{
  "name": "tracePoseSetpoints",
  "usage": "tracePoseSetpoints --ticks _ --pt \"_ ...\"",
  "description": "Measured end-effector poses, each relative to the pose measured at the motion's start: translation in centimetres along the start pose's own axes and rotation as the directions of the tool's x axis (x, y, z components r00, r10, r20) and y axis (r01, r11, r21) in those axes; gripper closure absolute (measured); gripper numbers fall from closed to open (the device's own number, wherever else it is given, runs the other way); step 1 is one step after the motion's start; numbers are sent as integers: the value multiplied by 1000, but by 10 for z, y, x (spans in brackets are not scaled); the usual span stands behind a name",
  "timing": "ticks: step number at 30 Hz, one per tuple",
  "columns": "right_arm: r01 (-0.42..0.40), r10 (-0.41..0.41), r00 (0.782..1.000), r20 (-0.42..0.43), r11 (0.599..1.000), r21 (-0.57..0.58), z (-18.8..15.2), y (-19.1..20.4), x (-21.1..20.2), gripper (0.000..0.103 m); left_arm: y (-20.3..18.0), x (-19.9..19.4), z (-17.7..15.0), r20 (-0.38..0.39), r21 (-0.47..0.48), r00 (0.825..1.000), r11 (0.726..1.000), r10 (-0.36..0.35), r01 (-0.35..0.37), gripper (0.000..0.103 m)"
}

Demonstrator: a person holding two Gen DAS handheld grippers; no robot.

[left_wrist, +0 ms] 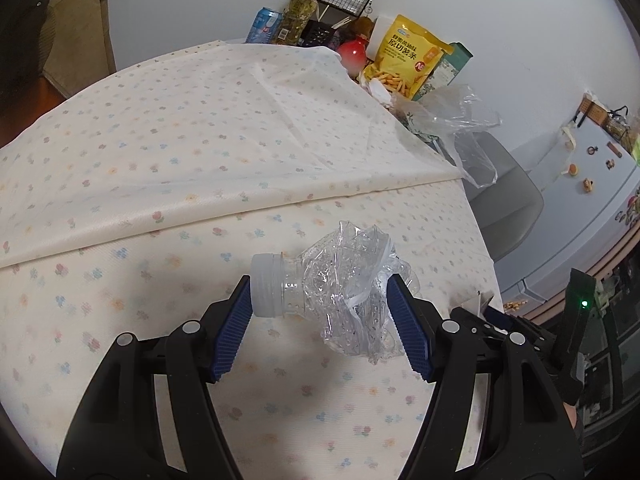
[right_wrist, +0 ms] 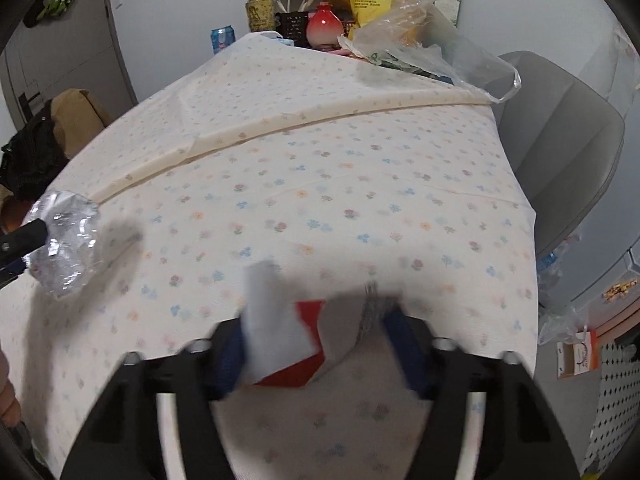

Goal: Collect trash
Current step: 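Grasp the red-and-white paper wrapper with the right tool while the left tool holds the bottle, then carry the bottle and wrapper in both tools over to the bin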

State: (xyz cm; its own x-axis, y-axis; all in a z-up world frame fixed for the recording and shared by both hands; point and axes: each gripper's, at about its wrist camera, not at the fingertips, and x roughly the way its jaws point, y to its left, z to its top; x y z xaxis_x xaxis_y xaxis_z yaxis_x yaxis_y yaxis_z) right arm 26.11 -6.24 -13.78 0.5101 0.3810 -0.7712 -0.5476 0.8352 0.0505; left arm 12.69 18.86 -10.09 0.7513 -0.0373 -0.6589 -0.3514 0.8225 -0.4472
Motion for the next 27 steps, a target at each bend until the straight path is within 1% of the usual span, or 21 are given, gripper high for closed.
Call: tracePoseSetpoints --ticks 1,2,7,9,13,19,22,27 --pt "-6 6 1000 5 1000 2 -1 0 -3 70 -2 0 0 0 2 1000 1000 -1 1 36" --pt "-12 12 1000 15 1000 -1 -3 -1 -8 72 -4 0 0 0 6 1000 1000 -4 4 36" --pt "-41 42 996 83 999 -13 -16 -2 -37 75 -21 -2 -4 -1 35 1000 999 -22 22 36" --pt "-56 57 993 103 998 -12 -21 -4 -50 78 -29 -2 -5 -4 46 1000 998 -31 31 36" --pt "-66 66 987 145 998 -6 -34 -9 -75 78 -51 0 -10 -14 81 998 995 -54 55 36" --pt "-68 62 981 182 997 27 -51 -26 -98 78 -85 5 -21 -38 136 996 987 -76 80 36" --pt "-68 55 978 199 996 58 -61 -40 -109 78 -106 7 -28 -51 172 995 980 -89 96 36" --pt "-42 12 977 211 989 139 -80 -73 -122 78 -141 11 -41 -71 228 991 965 -113 126 36"
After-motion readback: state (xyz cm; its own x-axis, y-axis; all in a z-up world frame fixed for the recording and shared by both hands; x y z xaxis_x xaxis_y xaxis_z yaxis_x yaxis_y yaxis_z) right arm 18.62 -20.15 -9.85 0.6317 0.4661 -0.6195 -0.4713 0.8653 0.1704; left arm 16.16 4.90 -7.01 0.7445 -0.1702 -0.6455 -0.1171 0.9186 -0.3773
